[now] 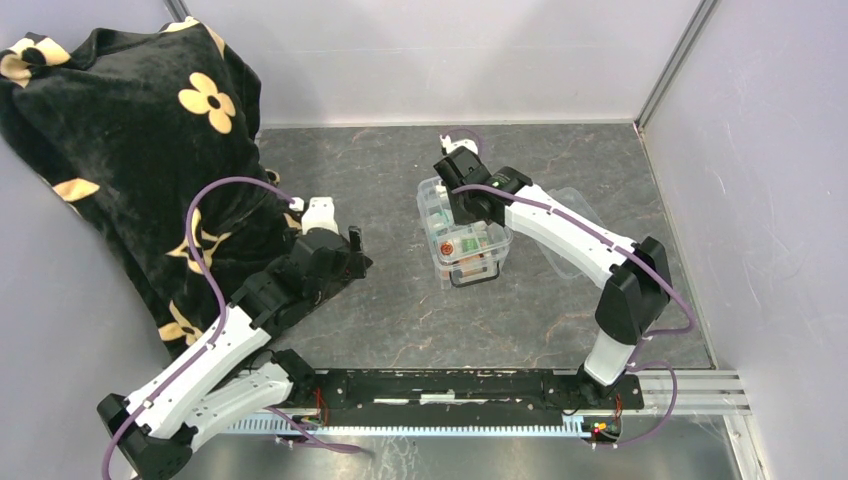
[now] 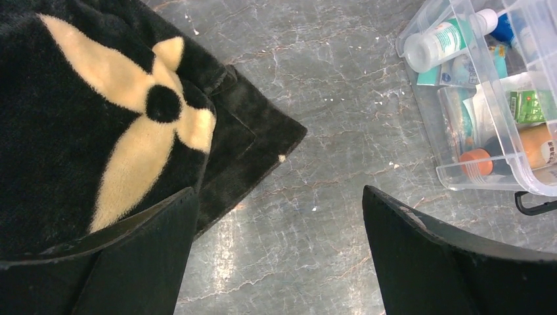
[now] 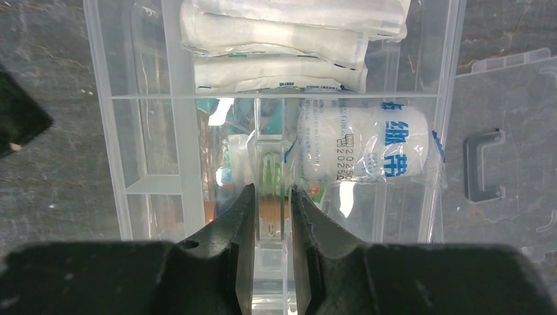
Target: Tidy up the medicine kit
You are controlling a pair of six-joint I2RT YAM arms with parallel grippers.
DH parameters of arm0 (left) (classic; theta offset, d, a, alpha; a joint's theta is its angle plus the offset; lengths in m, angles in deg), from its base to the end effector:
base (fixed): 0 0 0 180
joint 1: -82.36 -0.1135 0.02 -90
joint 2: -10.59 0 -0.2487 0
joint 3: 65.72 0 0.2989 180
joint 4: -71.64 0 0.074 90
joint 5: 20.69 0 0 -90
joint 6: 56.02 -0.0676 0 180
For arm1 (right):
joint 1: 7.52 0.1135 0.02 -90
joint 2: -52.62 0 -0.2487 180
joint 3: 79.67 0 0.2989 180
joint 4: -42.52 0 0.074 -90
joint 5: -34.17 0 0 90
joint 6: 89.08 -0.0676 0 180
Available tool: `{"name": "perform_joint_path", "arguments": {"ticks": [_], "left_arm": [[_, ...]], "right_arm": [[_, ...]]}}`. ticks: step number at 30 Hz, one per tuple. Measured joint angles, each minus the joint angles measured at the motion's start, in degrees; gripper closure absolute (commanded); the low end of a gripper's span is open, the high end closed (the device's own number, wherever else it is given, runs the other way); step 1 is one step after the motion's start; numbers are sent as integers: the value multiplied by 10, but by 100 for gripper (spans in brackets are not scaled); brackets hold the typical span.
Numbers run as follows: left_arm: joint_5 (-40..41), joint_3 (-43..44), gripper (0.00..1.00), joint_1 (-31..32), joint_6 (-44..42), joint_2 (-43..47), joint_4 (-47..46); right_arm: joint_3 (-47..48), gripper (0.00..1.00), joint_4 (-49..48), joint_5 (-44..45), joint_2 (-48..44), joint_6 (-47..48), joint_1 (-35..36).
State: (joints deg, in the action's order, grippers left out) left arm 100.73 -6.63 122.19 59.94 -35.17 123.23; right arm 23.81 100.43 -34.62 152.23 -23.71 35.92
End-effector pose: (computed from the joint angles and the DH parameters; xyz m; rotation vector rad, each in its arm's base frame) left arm 0.2074 -0.1271 0.2790 -0.0309 2.1279 -0.0573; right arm 0.3364 0.2849 0.2680 -0.2506 2.4139 0.0641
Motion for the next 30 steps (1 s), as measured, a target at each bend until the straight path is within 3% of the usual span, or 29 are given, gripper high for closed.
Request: {"name": "perform_joint_path", "arguments": {"ticks": [30], "left_arm": [[0,-1,0,0,0,0,-11]], "right_arm": [[-78,100,-72,-31,19,-7,-8]]}}
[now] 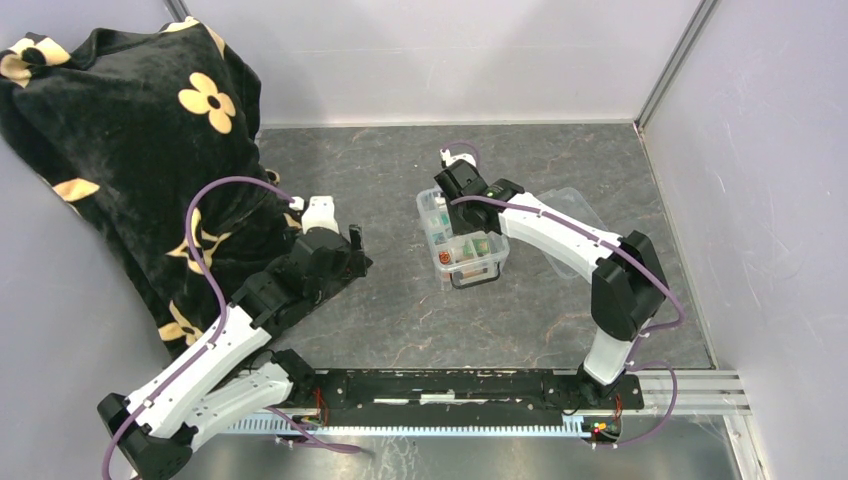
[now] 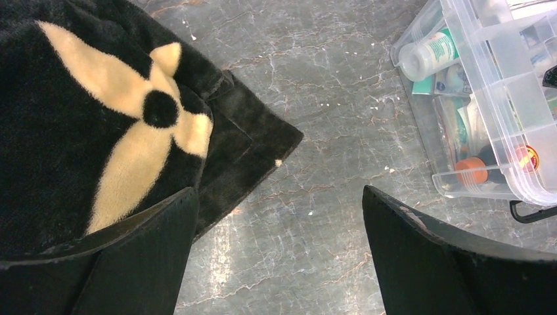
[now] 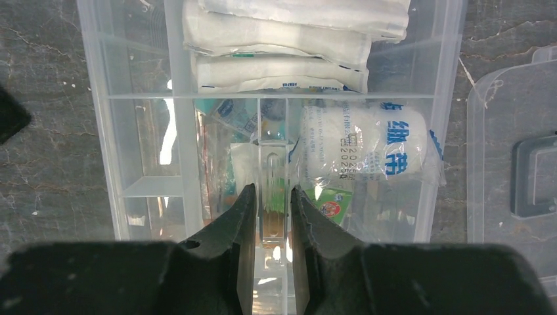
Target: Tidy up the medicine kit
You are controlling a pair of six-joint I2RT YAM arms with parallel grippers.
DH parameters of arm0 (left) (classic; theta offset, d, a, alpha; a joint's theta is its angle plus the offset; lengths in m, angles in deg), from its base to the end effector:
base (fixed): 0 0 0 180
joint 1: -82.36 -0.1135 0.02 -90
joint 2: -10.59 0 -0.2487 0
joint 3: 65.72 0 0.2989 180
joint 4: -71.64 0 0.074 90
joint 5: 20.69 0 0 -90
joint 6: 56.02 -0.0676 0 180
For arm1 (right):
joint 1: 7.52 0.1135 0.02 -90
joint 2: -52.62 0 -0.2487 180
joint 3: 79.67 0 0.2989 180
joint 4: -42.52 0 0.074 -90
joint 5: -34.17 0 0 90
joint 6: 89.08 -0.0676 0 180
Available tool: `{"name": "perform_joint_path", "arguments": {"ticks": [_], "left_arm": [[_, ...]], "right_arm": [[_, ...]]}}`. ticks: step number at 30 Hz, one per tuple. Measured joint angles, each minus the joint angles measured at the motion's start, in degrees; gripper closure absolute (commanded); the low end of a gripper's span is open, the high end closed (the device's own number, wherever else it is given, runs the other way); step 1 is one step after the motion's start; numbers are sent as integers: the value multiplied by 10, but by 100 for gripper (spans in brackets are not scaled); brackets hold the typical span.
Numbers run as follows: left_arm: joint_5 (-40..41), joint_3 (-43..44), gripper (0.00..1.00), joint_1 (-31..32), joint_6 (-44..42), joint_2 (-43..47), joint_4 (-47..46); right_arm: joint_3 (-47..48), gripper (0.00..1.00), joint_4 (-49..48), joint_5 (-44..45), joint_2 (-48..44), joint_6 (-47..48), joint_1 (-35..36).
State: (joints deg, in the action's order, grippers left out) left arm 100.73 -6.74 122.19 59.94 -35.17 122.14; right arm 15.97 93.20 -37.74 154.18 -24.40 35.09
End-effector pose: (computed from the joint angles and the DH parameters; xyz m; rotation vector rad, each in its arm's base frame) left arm 0.2086 -0.1281 0.2803 -0.0369 2.1145 -0.0690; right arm 0.3404 0.2846 0.2109 -0.2564 2.4764 0.0885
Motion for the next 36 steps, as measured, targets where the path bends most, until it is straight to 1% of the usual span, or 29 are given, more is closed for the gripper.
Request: {"name": "perform_joint_path", "arguments": {"ticks": [7,11,13,14,19,23,26,36], "left_arm": [[0,0,0,0,0,-5,0],[0,0,0,0,0,-5,0],[0,0,0,0,0,-5,0],[0,0,0,0,0,-5,0],[0,0,0,0,0,-7,0],[1,0,0,0,0,-7,0],[1,0,0,0,0,-7,0],[2,0,0,0,0,-7,0]], "right_arm": [[-22,100,-24,-7,-13,3,-5],[-29,92,-32,-16,-17,8,-9],[-33,91,-36,-23,-21,11,-12],[-33,89,-37,-28,-23,12,-14],[-28,73,-32,-52,-24,21,-23],[-5,69,-11,-67,-24,30,-26],[7,69,-4,-75,-27,33,-29],[3,75,-7,-88,-42,37,-33]]}}
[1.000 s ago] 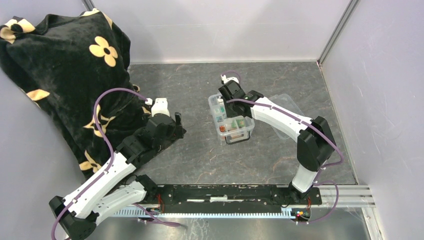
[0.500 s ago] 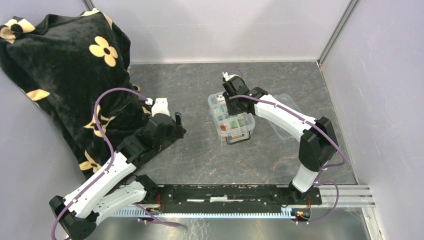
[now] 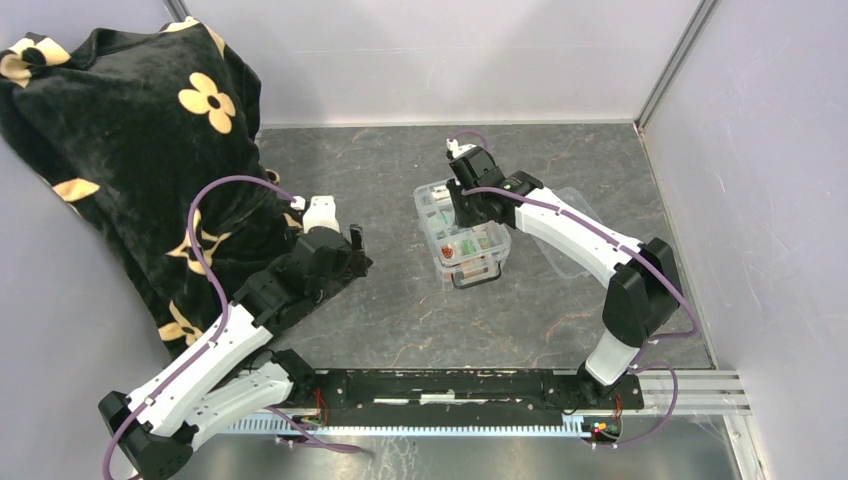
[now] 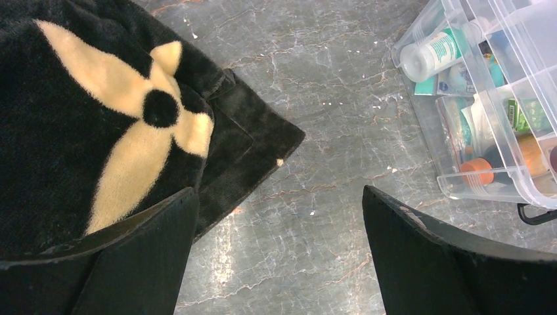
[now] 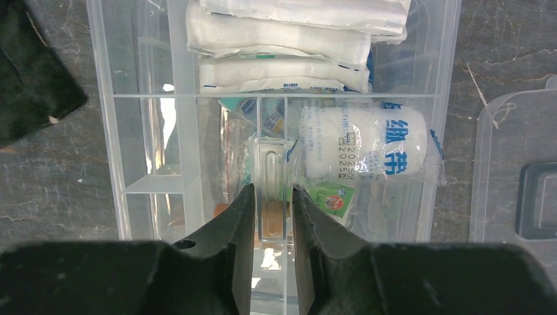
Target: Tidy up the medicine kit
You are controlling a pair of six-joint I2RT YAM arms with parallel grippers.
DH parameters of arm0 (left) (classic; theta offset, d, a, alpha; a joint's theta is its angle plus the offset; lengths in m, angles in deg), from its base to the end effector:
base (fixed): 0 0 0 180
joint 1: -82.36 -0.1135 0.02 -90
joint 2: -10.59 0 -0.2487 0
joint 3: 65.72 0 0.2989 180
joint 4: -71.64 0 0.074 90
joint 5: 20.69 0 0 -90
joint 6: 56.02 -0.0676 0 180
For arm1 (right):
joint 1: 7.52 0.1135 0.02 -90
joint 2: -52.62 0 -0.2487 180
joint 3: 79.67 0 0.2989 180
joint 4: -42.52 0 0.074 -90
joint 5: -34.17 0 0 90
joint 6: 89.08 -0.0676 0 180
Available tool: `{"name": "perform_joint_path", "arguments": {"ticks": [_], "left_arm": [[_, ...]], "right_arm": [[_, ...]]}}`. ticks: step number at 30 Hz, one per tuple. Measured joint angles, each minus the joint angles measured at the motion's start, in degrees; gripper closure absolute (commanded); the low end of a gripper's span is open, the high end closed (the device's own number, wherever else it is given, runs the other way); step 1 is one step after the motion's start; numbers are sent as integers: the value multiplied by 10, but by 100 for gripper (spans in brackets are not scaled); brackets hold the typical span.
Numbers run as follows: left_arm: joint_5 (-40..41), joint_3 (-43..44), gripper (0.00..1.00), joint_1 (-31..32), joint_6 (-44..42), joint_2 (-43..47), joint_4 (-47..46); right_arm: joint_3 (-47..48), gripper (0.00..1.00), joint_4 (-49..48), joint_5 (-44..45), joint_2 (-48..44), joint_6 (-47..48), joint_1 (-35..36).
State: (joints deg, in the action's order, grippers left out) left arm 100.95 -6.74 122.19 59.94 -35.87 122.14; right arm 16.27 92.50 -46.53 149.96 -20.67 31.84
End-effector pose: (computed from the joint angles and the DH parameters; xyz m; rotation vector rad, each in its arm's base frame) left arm 0.2102 -0.1292 0.2776 -0.0347 2.1225 -0.0570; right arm 0.3459 0.2696 0.2429 -0.3118 2.4501 0.2657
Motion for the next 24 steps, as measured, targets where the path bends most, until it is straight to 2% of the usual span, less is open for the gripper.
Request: {"name": "perform_joint_path", "arguments": {"ticks": [10,21,24], "left_arm": [[0,0,0,0,0,0,0],[0,0,0,0,0,0,0],[0,0,0,0,0,0,0]], "right_arm": [[-13,81,-7,5,1,-1,-2],[-17,81,-18,17,30,-9,0],[-17,77,-19,23,32,-9,3]]}}
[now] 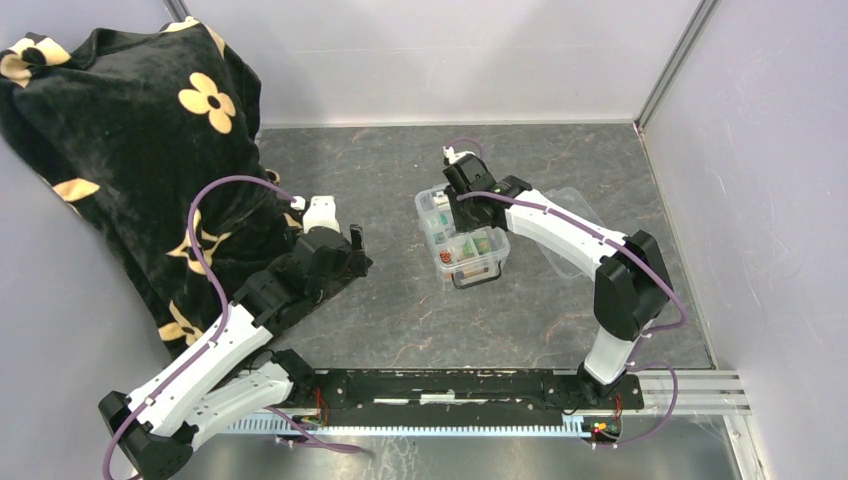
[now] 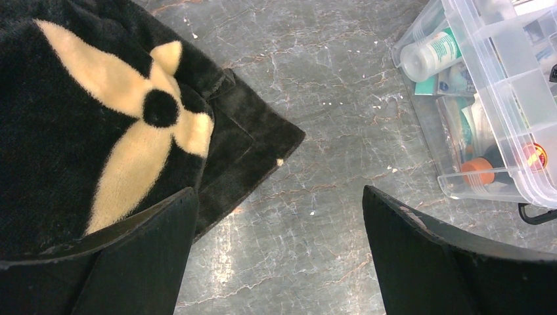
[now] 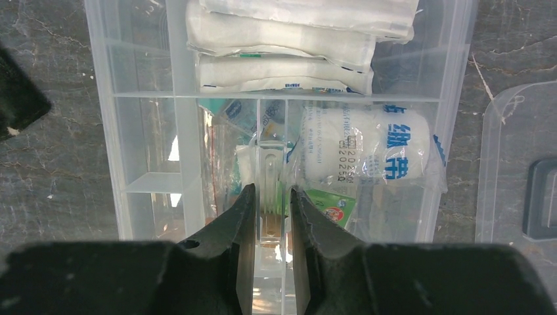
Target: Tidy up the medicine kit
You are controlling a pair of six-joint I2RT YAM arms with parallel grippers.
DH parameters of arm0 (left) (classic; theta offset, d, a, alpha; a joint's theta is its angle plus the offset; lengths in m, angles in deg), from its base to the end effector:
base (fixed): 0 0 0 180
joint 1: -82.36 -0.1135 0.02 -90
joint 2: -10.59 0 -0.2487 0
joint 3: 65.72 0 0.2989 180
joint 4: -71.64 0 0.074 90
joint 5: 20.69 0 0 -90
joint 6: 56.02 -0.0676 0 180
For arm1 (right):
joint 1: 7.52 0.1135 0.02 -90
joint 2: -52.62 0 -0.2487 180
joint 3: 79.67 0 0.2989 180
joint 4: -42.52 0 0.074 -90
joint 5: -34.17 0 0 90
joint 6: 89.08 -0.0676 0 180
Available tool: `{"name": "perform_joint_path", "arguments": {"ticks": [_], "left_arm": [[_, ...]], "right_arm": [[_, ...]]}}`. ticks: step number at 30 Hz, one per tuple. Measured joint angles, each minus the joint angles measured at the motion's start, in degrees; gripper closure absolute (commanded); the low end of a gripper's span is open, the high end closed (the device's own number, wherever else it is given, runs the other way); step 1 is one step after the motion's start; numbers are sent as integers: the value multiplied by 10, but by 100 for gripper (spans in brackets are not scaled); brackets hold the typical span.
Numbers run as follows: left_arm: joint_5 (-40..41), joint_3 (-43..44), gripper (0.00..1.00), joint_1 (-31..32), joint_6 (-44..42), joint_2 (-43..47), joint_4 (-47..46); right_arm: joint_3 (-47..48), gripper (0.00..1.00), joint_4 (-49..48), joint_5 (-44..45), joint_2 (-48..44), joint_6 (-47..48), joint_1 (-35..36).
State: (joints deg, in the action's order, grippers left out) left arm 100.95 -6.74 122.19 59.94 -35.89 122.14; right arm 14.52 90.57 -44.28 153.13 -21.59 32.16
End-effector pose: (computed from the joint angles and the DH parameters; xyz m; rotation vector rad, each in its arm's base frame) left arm 0.2103 -0.1292 0.2775 -0.0346 2.1228 -0.0567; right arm 0.3505 0.2732 0.2111 -0.2931 2.4859 0.1985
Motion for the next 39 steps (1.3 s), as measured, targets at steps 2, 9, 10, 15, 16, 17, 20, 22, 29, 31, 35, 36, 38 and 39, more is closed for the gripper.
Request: {"name": "perform_joint_path", "arguments": {"ticks": [2,9,10,15,16,17,20,22,29,31,35,36,38,39], "left_arm": [[0,0,0,0,0,0,0],[0,0,0,0,0,-2,0],[0,0,0,0,0,-3,0],[0,0,0,0,0,-4,0],[0,0,0,0,0,-4,0],[0,0,0,0,0,-4,0],[0,0,0,0,0,-4,0],[0,0,0,0,0,-4,0],[0,0,0,0,0,-7,0],[0,0,0,0,0,-7,0],[0,0,0,0,0,-7,0],[0,0,0,0,0,-7,0],[-1,0,0,0,0,-7,0],[-1,0,0,0,0,-7,0]], "right_arm": [[0,73,0,4,0,0,2],[-5,62,-6,10,-2,0,5],[-5,60,-6,10,-2,0,5],[-5,57,-5,12,-2,0,4],[-5,56,-5,12,-2,0,4],[-5,51,-4,12,-3,0,4],[-4,42,-4,12,-7,-1,4],[-4,42,-3,11,-15,0,4],[-5,41,-3,12,-86,0,2],[-15,39,-12,15,-121,0,-4],[-82,35,-37,36,-222,-2,-44],[-105,33,-40,42,-249,-2,-66],[-137,30,-43,58,-281,3,-104],[-150,29,-43,68,-290,10,-121]]}}
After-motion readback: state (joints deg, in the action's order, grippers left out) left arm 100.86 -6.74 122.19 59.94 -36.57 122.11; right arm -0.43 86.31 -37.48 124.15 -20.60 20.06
